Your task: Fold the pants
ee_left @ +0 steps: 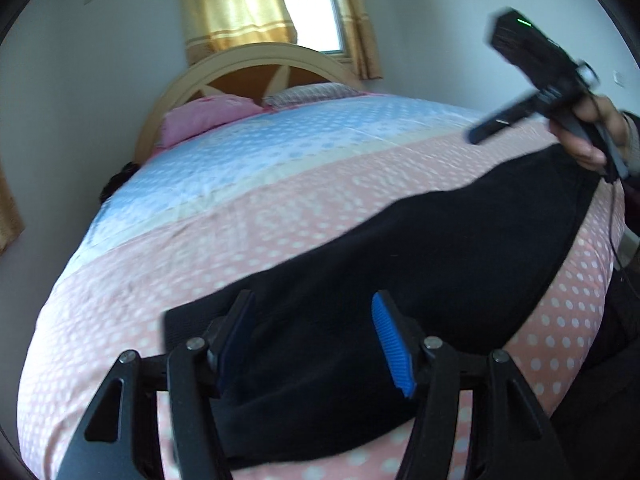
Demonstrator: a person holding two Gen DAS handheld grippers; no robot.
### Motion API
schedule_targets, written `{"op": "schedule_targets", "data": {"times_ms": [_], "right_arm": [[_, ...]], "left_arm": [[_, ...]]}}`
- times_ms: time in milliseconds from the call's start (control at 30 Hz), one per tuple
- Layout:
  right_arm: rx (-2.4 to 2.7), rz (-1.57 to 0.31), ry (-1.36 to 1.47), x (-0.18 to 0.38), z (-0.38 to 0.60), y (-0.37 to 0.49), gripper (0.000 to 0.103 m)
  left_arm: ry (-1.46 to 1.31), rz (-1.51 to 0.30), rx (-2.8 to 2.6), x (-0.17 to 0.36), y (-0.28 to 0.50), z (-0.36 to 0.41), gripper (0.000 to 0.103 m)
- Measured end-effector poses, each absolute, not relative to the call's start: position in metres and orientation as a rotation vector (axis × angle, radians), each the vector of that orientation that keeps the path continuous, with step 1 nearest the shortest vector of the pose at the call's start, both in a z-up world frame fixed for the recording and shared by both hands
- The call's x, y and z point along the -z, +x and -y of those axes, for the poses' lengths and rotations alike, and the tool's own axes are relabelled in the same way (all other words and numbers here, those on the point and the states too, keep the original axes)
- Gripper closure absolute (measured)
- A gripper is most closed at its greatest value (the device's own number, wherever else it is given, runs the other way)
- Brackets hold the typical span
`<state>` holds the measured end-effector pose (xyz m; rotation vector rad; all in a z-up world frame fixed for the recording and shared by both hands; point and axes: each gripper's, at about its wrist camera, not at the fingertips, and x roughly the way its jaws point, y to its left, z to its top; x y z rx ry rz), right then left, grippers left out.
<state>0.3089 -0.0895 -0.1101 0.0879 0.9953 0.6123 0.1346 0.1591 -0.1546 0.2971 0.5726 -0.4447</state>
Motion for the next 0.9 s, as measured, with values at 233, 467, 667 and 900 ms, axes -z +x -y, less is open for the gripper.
{"op": "schedule_targets", "data": {"times_ms": [233,467,667,900], "right_arm": [[-0.665,-1.173,0.290,0.158,0.063,0.350,0.062],[-0.678,-1.243,0.363,0.178,0.050,0.351,0.094],[-0.721,-1.145,0.498,0.157,0.067,0.344,0.098],[-0.652,-1.151,0.490,0.164,0.078,0.350,0.103]], "left_arm": [[0.300,-0.688,0.542,0.175,0.127,-0.149,0.040],[0.262,-0.700,0.590,0.177,0.126,-0.161,0.040],[0.257,-0.684,0.596,0.179,0.125,-0.160,0.040],[0.251,-0.679,0.594,0.183,0.118,-0.160,0.038]]}}
